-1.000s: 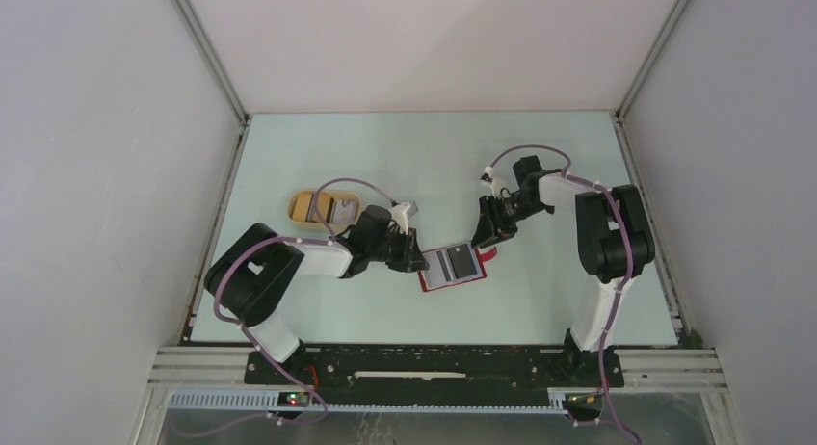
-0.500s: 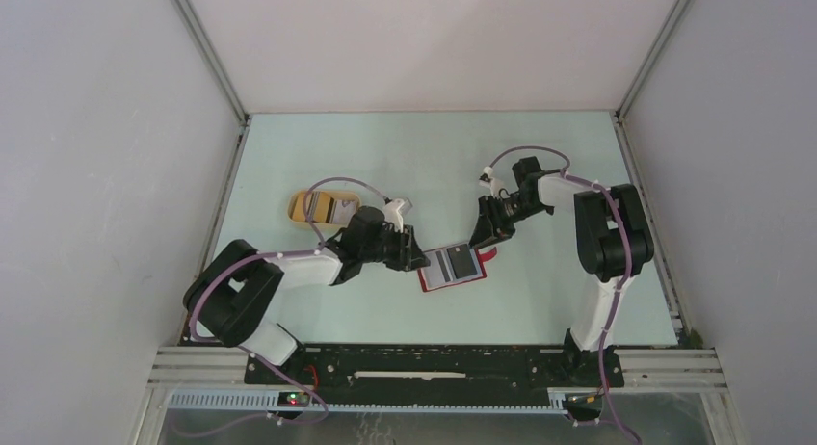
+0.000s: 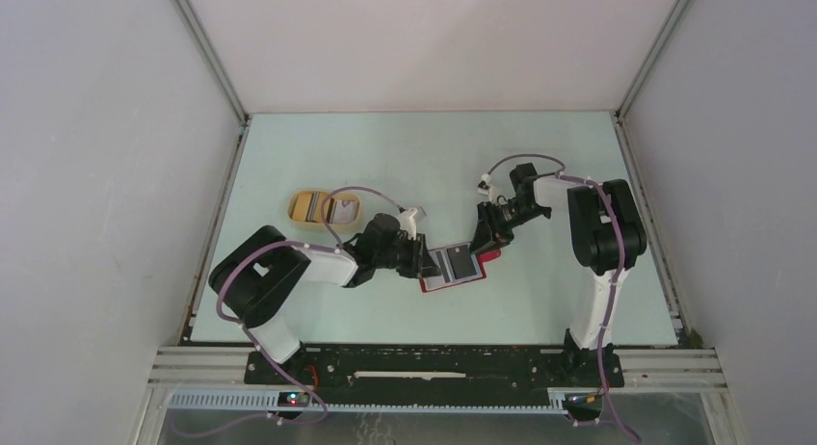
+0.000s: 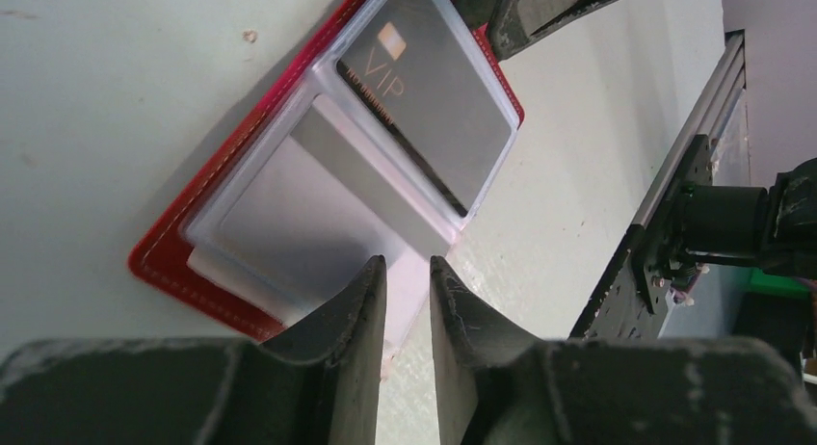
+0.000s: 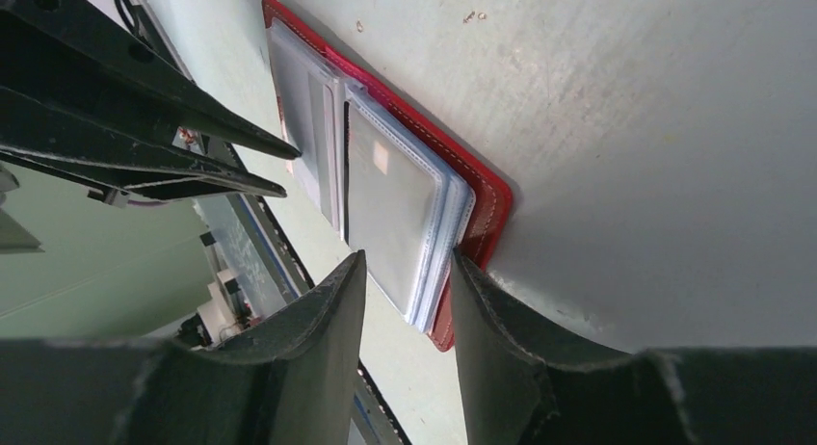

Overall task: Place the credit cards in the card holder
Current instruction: Turn over the card slot in the card holder.

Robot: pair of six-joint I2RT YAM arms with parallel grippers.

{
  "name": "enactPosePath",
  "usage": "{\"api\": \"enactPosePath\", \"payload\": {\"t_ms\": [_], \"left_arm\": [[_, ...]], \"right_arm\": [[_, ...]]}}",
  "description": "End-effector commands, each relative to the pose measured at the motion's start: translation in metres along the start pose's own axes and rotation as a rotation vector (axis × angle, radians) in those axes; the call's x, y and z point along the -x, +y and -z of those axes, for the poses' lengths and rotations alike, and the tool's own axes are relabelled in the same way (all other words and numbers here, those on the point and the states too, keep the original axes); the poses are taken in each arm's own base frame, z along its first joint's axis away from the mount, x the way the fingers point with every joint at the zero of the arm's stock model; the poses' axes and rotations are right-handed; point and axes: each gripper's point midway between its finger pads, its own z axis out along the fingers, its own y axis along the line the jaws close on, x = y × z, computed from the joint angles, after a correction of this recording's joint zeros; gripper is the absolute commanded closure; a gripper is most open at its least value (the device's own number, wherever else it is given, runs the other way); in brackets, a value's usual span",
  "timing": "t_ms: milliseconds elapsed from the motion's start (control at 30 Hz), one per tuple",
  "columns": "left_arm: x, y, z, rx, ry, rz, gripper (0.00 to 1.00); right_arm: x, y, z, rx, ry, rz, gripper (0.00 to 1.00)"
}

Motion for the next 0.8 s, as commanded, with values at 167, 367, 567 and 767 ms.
{"api": "enactPosePath", "payload": {"t_ms": [167, 367, 567, 767], "left_arm": [[0.014, -0.013, -0.024, -0.037, -0.028, -0.002, 0.72], [0.009, -0.003, -0.025, 0.001, -0.025, 0.01, 0.72], [0.018, -0.006, -0.021, 0.008, -0.048, -0.005, 0.72], [0.028, -0.013, -0.017, 0.002, -0.08, -0.017, 0.69]], "right_arm": [[-0.009, -0.001, -0.007, 0.031, 0.043, -0.021, 0.55], [0.005, 0.005, 0.012, -0.033, -0.018, 0.065, 0.55], [0.002, 0.014, 0.013, -0.009, -0.017, 0.08, 0.55], [-0.005, 0.012, 0.002, 0.013, 0.019, 0.054, 0.54]]}}
